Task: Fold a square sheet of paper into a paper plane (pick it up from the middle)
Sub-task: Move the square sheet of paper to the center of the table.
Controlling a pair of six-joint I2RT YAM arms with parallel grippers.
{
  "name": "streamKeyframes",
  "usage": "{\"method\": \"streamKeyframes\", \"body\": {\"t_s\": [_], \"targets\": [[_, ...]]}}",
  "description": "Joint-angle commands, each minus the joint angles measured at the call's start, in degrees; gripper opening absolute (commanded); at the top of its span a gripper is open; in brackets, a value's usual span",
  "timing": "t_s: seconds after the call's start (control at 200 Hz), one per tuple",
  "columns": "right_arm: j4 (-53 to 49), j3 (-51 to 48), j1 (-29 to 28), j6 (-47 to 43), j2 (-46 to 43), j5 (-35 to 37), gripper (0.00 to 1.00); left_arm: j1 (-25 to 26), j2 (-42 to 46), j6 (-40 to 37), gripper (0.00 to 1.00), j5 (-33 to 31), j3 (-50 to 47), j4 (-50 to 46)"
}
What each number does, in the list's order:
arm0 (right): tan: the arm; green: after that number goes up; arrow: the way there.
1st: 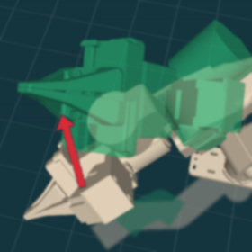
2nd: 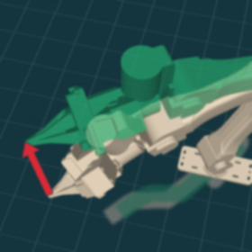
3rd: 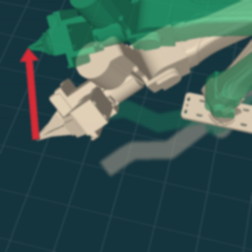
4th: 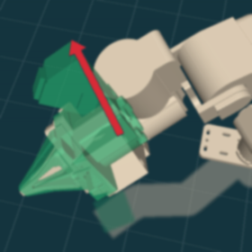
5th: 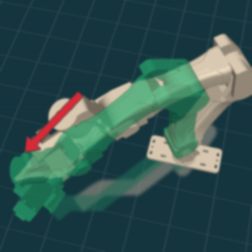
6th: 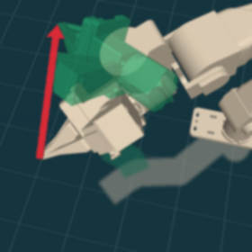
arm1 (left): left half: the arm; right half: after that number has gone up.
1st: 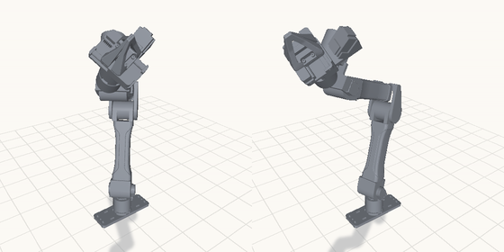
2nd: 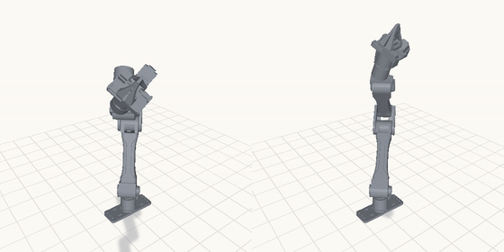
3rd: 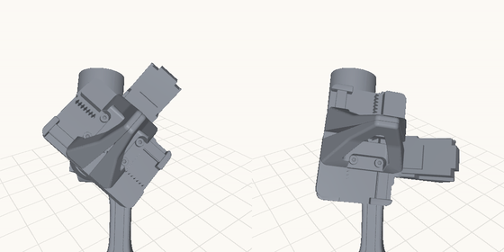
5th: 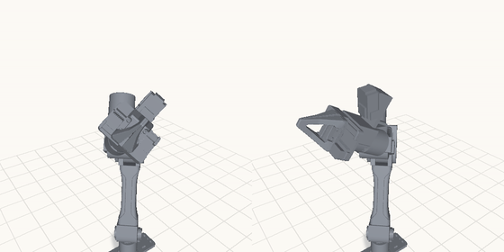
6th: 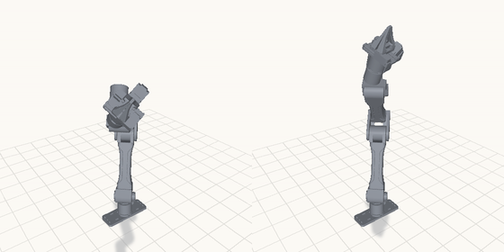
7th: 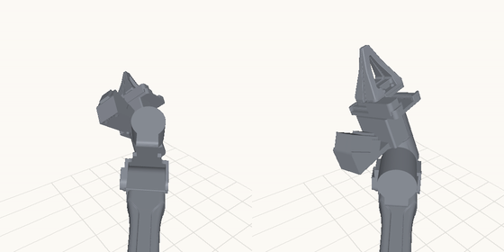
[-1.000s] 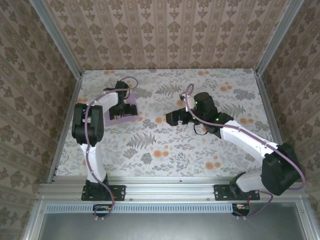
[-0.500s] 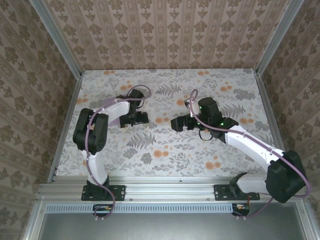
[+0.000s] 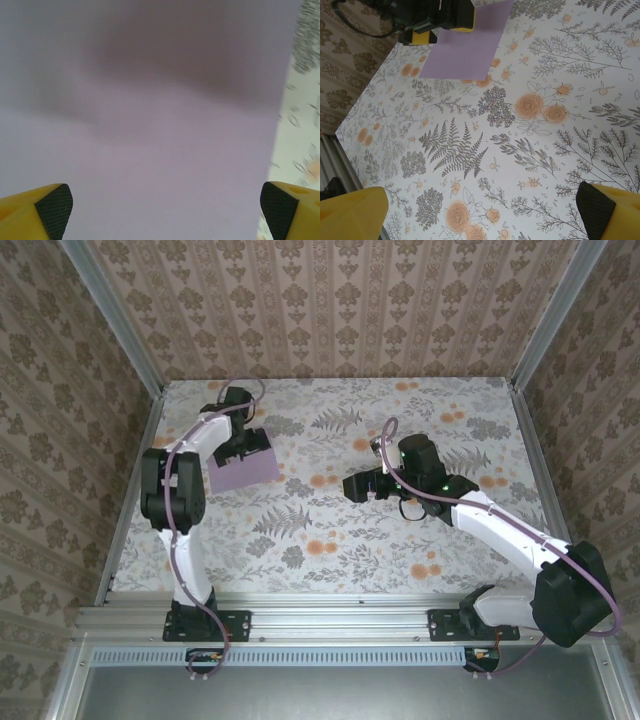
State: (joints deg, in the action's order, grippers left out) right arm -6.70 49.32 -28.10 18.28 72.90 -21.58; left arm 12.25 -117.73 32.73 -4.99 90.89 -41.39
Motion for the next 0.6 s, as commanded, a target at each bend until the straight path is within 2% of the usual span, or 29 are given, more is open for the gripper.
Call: {"method": "streamKeyframes", "body": {"t_s": [0.0,0.26,0.595], "targets": [[0.21,0.64,0.28,1.18,0.68,-1.69,1.0,-1.13,-4.18,-1.95,1.0,-0.2,3.56,-2.65],[0.46,1.83,0.32,2.33,2.78,-2.15,1.0,-1.56,-8.87,-2.67,1.0,1.17,4.59,-3.11],[-0.55,3.15,0.32,2.66,4.31,-2.06,1.0,2.51,-5.77,-0.61,1.0,3.38,-4.52,0.58]]}}
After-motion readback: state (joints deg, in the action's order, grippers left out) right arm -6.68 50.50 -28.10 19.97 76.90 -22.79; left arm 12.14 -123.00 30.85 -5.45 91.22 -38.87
